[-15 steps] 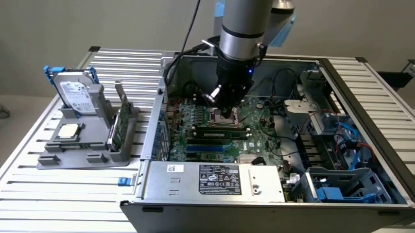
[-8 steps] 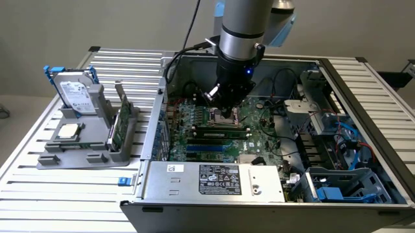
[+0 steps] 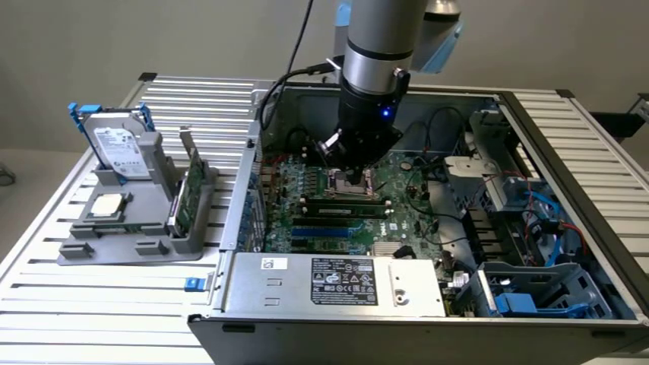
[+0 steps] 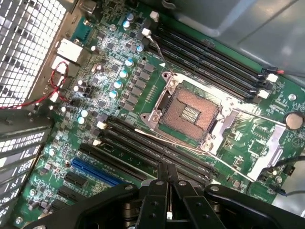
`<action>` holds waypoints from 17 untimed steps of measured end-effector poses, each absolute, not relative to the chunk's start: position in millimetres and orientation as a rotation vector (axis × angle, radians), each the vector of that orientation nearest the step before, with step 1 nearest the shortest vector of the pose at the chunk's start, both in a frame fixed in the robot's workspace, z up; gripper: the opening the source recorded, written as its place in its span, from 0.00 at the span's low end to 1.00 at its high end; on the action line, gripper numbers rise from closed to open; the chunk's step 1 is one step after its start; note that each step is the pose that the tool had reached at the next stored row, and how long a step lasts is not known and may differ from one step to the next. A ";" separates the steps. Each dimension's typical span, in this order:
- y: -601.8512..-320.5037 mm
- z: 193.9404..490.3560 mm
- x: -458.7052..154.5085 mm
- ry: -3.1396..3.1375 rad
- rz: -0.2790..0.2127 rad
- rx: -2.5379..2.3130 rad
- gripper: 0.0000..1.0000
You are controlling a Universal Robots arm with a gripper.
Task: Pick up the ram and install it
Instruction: 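Press down the ram until it locks into place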
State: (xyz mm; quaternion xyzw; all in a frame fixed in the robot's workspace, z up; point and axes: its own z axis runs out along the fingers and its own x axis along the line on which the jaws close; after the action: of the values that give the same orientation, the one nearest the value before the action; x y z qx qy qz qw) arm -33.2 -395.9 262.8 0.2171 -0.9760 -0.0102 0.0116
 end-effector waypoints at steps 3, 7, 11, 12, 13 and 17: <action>-395.9 262.9 -33.2 -3.059 -0.033 0.610 0.11; -395.9 263.1 -33.3 -3.076 -0.034 0.520 0.11; -395.9 263.3 -33.2 -3.091 -0.035 0.427 0.11; -395.9 263.5 -33.2 -3.094 -0.035 0.404 0.11; -395.9 263.6 -33.2 -3.097 -0.035 0.381 0.11; -395.9 264.7 -33.2 -3.108 -0.036 0.288 0.11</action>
State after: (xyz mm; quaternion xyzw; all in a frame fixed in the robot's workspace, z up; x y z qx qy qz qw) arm -33.2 -395.9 264.7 0.0924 -0.9956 -0.0115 0.0102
